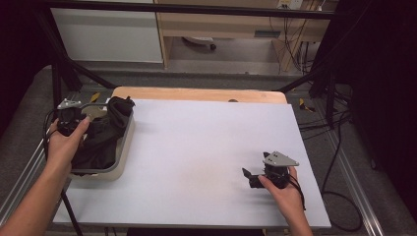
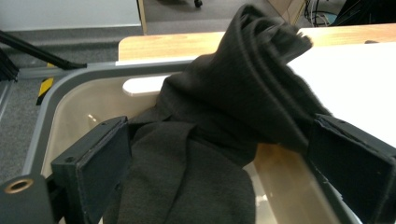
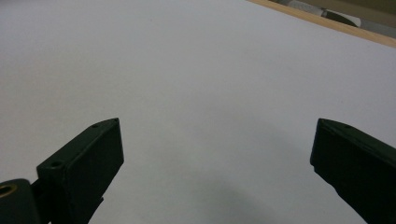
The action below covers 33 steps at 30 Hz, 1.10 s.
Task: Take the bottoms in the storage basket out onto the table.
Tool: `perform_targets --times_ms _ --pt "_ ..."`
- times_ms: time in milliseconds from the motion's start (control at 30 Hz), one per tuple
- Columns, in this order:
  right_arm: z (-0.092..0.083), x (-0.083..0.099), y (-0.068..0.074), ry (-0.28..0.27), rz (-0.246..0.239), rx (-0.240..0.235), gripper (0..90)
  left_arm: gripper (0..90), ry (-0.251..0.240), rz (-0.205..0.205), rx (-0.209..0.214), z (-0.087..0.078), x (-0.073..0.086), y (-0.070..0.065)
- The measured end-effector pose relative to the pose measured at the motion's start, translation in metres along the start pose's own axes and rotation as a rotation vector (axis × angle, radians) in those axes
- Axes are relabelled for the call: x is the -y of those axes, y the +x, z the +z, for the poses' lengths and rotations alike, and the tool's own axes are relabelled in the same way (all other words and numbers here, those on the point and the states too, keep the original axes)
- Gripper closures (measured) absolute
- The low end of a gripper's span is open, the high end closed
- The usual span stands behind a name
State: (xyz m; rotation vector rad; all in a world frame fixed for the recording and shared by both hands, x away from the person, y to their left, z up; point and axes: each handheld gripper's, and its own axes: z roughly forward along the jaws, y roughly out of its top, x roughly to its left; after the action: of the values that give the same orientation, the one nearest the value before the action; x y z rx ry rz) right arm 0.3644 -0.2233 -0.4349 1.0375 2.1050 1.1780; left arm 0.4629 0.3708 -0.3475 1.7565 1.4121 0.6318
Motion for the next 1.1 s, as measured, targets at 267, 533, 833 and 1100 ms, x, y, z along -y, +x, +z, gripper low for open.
perform_targets --times_ms 267,533,833,1100 --pt "0.003 0.000 -0.002 0.008 0.002 0.001 3.4 6.6 0.048 0.000 -0.010 0.017 0.007 0.008" --pt "0.001 0.001 -0.001 0.008 0.008 -0.006 3.3 7.9 0.133 -0.009 0.000 0.037 0.020 0.015" --pt "0.003 0.001 0.000 0.014 0.000 -0.025 3.4 7.4 0.202 -0.020 -0.003 0.051 0.028 0.019" --pt "0.003 0.001 0.000 0.020 0.003 -0.034 3.3 3.1 0.236 -0.028 -0.024 0.060 0.034 0.021"
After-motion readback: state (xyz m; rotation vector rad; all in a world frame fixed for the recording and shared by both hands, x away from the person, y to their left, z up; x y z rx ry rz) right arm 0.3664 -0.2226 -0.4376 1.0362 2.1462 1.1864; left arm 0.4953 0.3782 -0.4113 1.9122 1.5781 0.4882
